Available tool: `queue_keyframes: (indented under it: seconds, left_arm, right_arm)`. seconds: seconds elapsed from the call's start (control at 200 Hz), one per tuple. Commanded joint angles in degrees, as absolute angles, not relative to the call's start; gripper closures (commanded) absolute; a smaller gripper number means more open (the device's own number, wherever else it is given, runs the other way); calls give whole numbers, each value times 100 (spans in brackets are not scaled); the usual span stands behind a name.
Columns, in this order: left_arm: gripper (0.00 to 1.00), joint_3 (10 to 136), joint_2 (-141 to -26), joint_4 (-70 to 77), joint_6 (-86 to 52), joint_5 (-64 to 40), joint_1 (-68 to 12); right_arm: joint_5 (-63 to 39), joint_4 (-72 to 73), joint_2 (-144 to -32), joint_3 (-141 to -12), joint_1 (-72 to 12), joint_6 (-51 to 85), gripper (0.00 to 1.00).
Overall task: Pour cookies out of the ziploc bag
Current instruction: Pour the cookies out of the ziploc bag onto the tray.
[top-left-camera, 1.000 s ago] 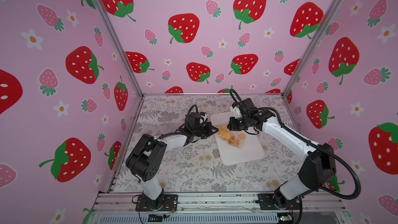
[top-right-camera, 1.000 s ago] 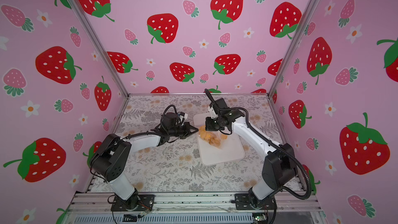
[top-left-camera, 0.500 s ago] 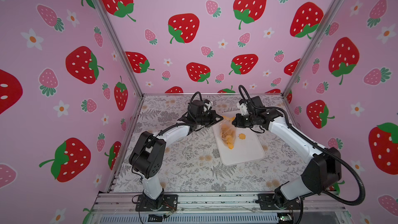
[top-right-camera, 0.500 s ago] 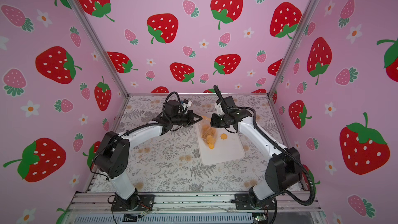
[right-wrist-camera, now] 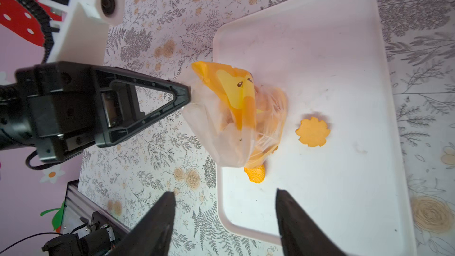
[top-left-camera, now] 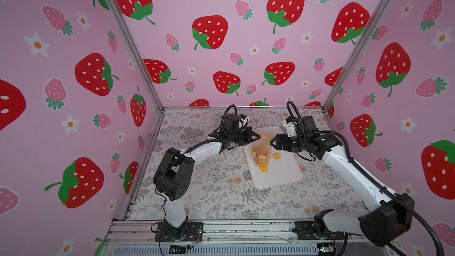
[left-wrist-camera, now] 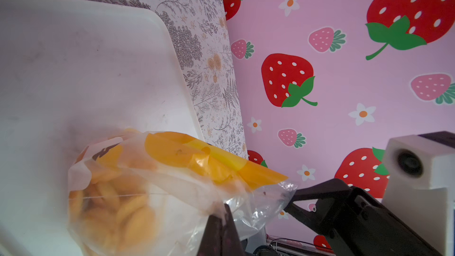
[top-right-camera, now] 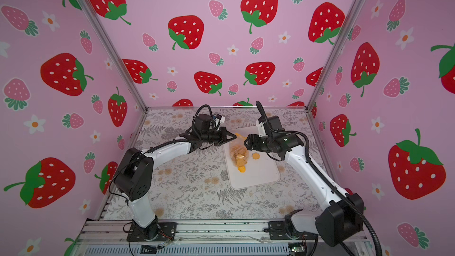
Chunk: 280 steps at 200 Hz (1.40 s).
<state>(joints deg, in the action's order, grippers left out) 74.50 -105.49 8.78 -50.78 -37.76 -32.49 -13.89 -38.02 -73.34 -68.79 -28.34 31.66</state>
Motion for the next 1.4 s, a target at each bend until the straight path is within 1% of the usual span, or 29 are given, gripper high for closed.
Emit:
queue_keyframes:
  seconds: [0.0, 0.22, 0.36, 0.635, 1.036, 1.396]
  left_arm:
    - [100, 7749, -10621, 898, -5098, -3902, -3406]
    - [100, 7996, -10808, 879, -5185, -3902, -3653]
    - [100, 8016, -10872, 953, -5248, -3877, -3877]
    - [100, 8093, -11034, 1089, -5397, -3825, -4171]
    - [100, 8530, -11188, 864, -5422, -3832, -4392]
    - [100, 8792, -11036, 554, -5436, -3758, -4485]
  right_arm:
    - [-1005, -4219, -7108, -6721, -2728, 3197, 24]
    - [-741, -4410, -6707, -6415, -2549, 3239, 9]
    - [-659, -4482, -6510, -6295, -2471, 3221, 5]
    - [-615, -4657, -6245, -6131, -2304, 3192, 3]
    - [-699, -4800, -6088, -6205, -2172, 3153, 0]
    - [-738, -4940, -5860, -6223, -2022, 3102, 1]
